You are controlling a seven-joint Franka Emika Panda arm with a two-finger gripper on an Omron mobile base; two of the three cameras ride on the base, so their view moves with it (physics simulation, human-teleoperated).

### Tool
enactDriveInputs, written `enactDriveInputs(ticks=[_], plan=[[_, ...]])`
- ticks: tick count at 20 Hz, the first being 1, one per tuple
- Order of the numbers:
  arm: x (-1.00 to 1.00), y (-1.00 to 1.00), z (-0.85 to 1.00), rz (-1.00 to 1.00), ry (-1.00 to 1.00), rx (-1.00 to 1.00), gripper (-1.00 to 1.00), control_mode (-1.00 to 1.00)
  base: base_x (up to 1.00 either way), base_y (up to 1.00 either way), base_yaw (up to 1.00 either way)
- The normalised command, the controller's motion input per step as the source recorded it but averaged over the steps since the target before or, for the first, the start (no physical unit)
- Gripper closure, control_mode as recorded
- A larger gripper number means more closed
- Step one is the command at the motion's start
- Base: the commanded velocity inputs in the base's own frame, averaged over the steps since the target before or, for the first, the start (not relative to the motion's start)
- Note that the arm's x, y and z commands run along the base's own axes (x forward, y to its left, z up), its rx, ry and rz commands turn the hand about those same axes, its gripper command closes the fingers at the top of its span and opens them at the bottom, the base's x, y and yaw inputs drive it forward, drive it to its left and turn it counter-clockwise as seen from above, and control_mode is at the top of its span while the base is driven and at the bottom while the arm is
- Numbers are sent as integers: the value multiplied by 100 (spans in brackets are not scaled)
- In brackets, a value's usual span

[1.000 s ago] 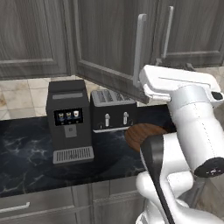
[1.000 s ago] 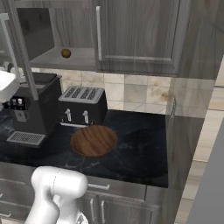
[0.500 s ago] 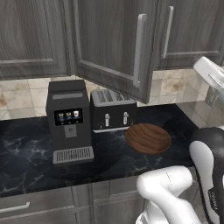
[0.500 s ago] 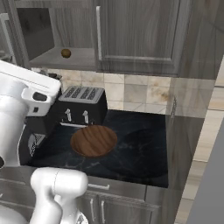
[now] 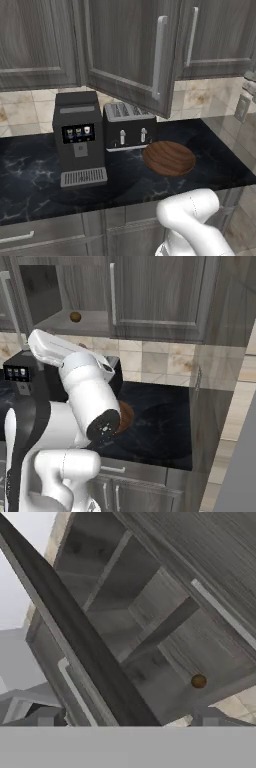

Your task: Open the cabinet. Pick the kiwi and banana from the cabinet and place them into the bowl. Then close the cabinet.

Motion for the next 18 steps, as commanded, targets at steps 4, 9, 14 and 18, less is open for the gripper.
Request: enactDriveInputs(ticks=[4,9,14,18], plan=[[80,-2,-52,28,12,0,-100,-100,0,0,0],[90,14,-38,18,11,0,-100,-100,0,0,0],[63,58,-8,20,14,0,-100,-100,0,0,0],[35,70,0,24,17,0,-100,-100,0,0,0]])
